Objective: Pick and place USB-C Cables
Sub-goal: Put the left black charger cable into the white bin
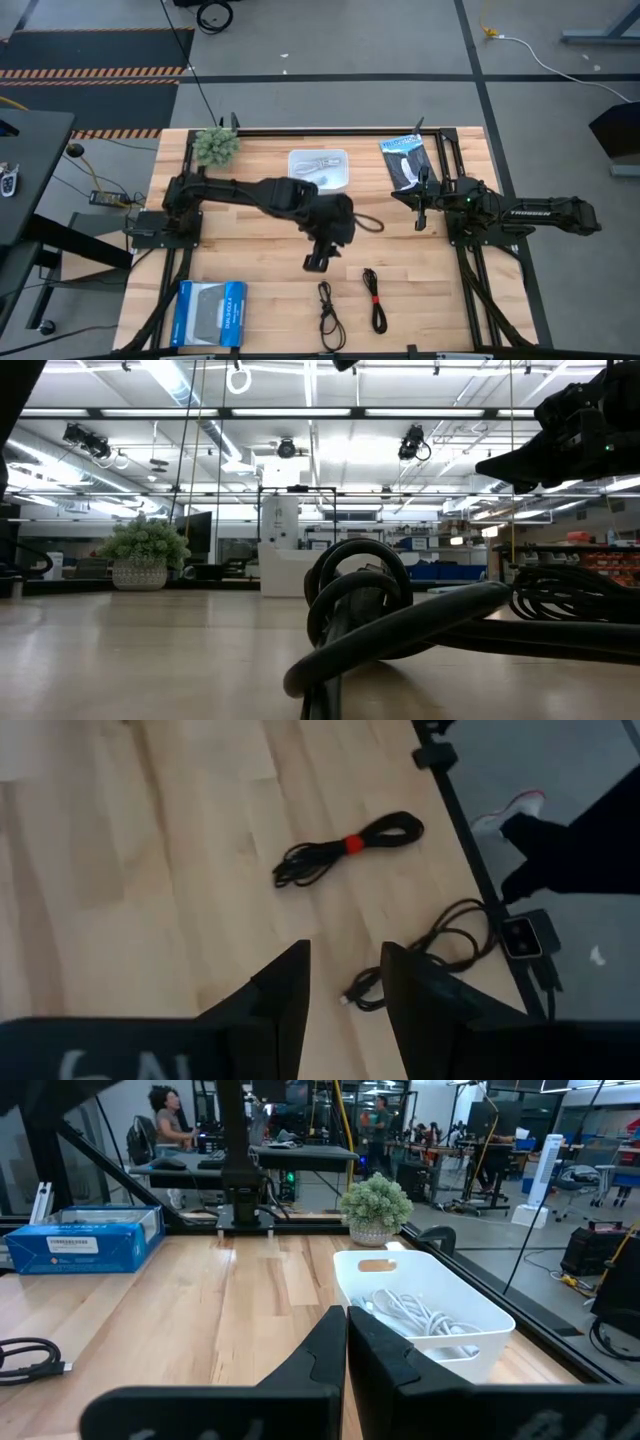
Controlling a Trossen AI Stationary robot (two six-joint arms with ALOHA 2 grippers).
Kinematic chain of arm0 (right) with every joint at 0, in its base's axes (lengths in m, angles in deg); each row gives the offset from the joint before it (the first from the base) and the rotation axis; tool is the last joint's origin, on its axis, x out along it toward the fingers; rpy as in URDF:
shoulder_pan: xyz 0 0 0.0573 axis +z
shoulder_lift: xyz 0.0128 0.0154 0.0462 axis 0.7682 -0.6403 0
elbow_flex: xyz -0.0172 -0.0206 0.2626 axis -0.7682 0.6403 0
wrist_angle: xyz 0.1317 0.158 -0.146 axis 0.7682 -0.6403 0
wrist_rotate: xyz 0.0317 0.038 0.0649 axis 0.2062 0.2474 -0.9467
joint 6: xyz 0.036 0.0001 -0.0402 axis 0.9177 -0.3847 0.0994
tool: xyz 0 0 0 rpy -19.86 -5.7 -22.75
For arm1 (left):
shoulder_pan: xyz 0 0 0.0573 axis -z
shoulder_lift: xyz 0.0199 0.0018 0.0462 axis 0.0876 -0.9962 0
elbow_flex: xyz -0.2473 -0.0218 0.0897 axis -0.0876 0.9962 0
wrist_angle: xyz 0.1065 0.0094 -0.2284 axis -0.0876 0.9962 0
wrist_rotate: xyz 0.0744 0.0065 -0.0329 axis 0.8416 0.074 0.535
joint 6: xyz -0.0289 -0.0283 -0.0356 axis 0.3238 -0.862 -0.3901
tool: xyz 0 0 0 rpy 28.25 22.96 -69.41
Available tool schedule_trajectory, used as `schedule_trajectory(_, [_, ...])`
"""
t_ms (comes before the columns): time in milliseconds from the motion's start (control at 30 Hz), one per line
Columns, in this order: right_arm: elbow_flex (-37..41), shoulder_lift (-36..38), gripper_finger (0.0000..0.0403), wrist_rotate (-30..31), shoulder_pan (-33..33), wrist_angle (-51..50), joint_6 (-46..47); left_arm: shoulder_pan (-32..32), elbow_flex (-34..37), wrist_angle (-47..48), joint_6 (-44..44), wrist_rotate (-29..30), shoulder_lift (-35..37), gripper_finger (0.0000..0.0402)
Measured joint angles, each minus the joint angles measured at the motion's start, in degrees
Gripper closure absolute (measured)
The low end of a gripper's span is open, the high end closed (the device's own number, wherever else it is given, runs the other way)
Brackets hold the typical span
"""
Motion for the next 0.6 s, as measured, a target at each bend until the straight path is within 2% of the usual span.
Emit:
schedule_trajectory(267, [0.0,0.0,0.0383,0.0,0.0,0.0,0.0,4.0,0.0,-1.1,3.8,1.8,-1.2,0.0281])
schedule_trajectory(467, [0.0,0.0,0.0383,0.0,0.0,0.0,0.0,7.1,0.0,-2.1,12.1,2.2,-4.0,0.0295])
schedule_trajectory(600, [0.0,0.0,0.0383,0.0,0.0,0.0,0.0,9.2,0.0,-2.6,16.4,4.0,-5.9,0.0287])
